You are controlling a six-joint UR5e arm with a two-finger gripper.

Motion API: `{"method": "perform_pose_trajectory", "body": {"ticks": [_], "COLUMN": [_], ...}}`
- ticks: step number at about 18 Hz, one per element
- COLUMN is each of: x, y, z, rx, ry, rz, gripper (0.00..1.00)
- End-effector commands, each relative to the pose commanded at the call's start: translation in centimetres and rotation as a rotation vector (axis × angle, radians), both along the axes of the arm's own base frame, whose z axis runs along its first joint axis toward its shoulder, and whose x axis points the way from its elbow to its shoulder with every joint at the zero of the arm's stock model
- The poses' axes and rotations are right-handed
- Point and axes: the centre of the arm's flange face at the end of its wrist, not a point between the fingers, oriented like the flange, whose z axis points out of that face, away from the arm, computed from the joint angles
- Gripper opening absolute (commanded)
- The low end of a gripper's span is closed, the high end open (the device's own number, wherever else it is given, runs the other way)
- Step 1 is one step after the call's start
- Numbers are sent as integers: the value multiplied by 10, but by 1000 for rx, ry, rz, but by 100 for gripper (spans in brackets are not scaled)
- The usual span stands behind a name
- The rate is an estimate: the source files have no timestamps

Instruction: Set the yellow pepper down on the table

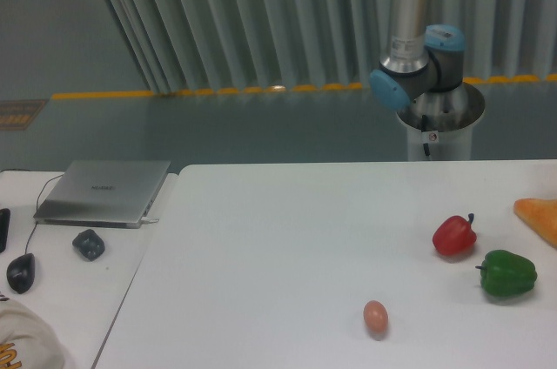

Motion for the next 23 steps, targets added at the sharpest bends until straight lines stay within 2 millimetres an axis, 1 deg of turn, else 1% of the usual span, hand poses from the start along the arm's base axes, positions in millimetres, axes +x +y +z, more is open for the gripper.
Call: {"method": "perform_pose_trajectory", "body": {"ticks": [1,3,5,9,11,12,16,17,18,19,20,21,22,23], "x": [6,1,-1,-16,-21,-22,-22,-18,-15,-15,-14,-11,-8,-7], "y": [12,27,43,53,53,53,62,68,73,75,77,81,82,83], "z": [-5,-28,-45,-80,-92,-93,-108,-109,-111,-115,-116,-115,-116,-114], "rx": [-3,-11,-11,-19,-38,-55,-81,-78,-78,-86,-100,-113,-128,-140], "ry": [-10,-32,-35,-48,-51,-44,-51,-44,-39,-39,-33,-18,-13,-2], "rz": [-14,-27,-53,-57,-56,-58,-72,-82,-93,-96,-101,-110,-119,-127], "gripper": [29,29,29,30,30,30,34,35,43,52,59,73,96,100]}}
